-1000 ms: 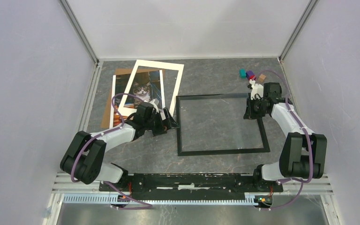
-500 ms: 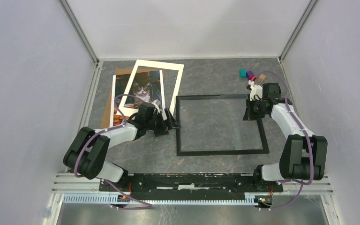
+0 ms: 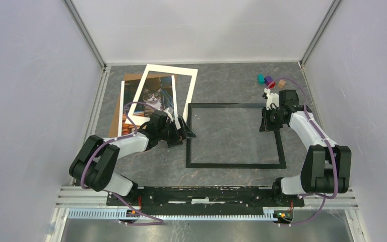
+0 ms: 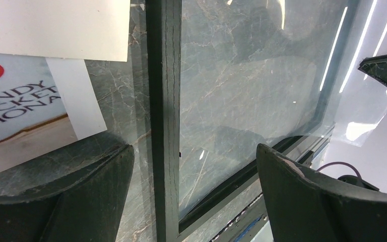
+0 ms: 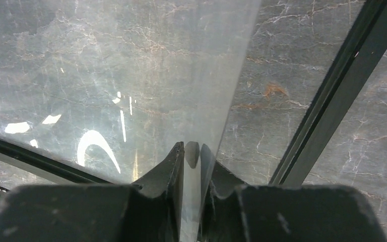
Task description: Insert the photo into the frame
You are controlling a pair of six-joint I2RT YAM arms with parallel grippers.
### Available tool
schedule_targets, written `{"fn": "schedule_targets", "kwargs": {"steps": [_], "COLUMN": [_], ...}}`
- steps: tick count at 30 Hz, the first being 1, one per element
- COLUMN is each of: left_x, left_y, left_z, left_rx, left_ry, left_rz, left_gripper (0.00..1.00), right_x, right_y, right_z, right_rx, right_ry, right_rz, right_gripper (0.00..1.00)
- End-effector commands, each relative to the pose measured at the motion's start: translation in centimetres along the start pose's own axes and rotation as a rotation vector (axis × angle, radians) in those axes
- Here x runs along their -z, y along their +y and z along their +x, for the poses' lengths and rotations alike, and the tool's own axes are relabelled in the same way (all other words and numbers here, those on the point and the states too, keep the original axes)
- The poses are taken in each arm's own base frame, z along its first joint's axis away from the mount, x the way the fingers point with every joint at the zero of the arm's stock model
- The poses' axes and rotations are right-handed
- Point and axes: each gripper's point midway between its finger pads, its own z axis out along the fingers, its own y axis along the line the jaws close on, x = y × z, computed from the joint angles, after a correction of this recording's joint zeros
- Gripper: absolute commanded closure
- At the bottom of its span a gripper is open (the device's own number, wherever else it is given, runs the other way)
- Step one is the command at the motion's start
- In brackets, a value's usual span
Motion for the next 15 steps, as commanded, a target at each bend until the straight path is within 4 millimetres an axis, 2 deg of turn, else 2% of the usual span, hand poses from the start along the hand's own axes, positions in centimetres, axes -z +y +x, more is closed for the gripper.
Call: {"fn": "schedule_targets", "kwargs": {"steps": [1, 10, 15], "left_x": [-0.21, -0.28, -0.43], "left_y": [-0.73, -0.61, -0.45], "left_z": [0.15, 0.37, 0.65], "left_rx": [0.016, 0.02, 0.024], "left_ry": [0.007, 0.013, 0.019], "left_rz": [0.035, 0.036, 0.034], "left_gripper": [0.04, 0.04, 0.04], "right_x": [0.52, 0.34, 0.77], "right_y": [-0.45, -0.89, -0.79], "right_z": [-0.96, -0.49, -0.89], "right_rx": [0.007, 0.005, 0.007], "right_ry": [-0.022, -0.01, -0.022], "right_rz": [0.04, 0.064, 0.065], "right_gripper": [0.78, 0.67, 0.64]}}
